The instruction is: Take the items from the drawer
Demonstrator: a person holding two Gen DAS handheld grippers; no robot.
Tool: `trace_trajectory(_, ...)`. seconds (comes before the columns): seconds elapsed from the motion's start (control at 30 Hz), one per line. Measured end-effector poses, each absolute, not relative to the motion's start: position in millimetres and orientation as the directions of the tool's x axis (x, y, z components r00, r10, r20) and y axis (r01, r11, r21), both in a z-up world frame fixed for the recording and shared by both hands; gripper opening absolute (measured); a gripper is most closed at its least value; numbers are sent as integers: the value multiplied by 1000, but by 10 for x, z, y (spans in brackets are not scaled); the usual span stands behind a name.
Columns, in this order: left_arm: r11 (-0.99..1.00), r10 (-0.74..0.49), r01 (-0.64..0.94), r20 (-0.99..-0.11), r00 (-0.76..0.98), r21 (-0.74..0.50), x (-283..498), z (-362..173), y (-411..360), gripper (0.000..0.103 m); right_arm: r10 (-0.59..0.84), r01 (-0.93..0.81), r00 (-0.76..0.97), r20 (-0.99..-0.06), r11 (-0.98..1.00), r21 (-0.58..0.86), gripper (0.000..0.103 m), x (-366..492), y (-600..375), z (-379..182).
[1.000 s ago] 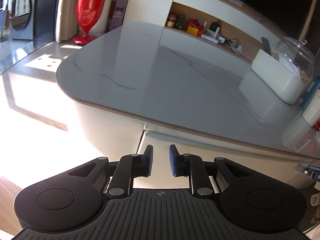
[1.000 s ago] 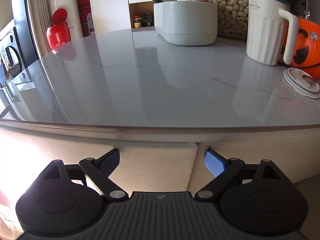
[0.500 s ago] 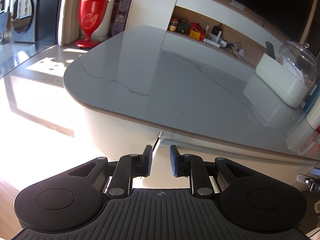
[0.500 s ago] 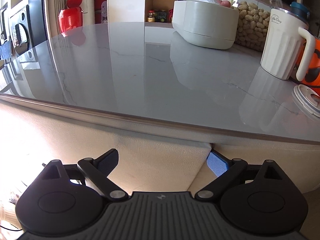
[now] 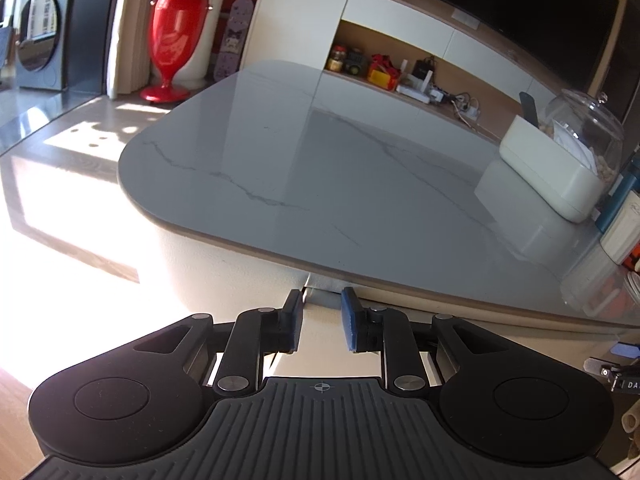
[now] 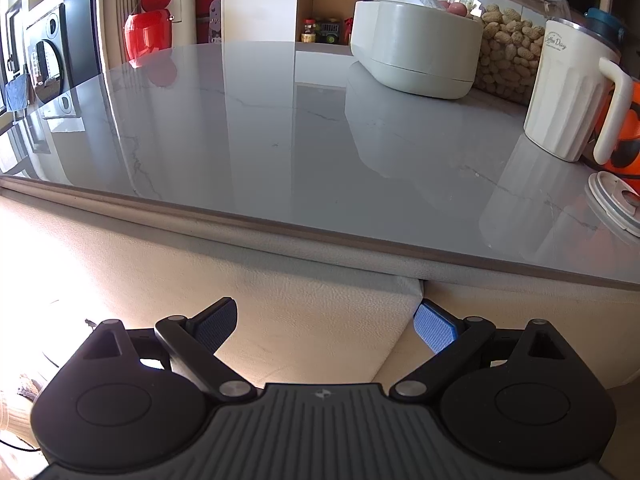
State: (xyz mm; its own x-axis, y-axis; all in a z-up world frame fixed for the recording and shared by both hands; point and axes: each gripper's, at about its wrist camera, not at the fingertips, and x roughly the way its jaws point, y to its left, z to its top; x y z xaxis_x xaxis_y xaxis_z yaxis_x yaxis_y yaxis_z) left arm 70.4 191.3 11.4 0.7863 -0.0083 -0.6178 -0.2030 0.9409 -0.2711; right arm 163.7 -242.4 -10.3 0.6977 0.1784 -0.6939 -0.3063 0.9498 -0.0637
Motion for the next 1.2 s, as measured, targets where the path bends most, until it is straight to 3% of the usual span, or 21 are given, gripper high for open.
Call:
trace_trajectory(0.4, 912, 0, -255, -622, 783, -321, 707, 86, 1914, 28, 186, -316, 689, -701, 947, -59, 96, 1627, -2448, -91)
trace_trajectory(0.57, 906, -3, -263, -628, 778, -331, 706, 88, 1936, 28, 242, -213, 679, -694, 969, 129, 95, 1736, -2617, 5)
trace_trajectory(1.07, 932, -12, -228, -653, 757, -281, 628, 135, 1837, 30, 185, -270, 681, -709, 963, -8, 96, 1581, -2480, -21)
trace_trajectory(1.2, 915, -29, -235, -634, 773, -329, 534, 200, 1894, 20, 188, -248, 669, -719, 968, 22, 93, 1539, -2515, 52)
